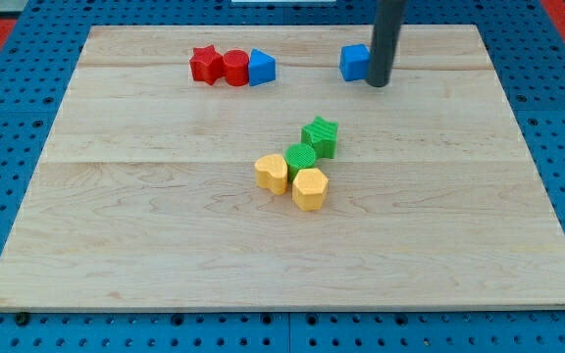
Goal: Push the blue cube to the top center of the board
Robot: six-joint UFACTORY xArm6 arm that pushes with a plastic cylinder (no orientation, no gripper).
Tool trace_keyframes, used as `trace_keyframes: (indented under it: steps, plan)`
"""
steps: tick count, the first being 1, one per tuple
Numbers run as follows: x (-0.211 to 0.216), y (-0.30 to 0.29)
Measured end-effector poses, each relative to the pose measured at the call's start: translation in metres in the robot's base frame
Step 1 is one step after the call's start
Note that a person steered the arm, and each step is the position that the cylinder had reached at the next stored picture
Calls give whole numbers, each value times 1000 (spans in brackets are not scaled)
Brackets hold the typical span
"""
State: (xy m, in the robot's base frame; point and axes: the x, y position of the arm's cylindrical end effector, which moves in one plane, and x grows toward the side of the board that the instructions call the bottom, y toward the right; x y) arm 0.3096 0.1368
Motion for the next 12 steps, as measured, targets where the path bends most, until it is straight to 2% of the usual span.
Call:
trace_keyframes:
  steps: [1, 2, 3, 4, 5, 6, 7, 8, 10, 12]
  plan:
    - [-17, 39]
    - [-52, 44]
    - [-62, 9]
    - [-44, -52]
    - [-41, -74]
    - [-41, -56]
    - [-41, -12]
    - [-25, 9]
    - [23, -29]
    - [-2, -103]
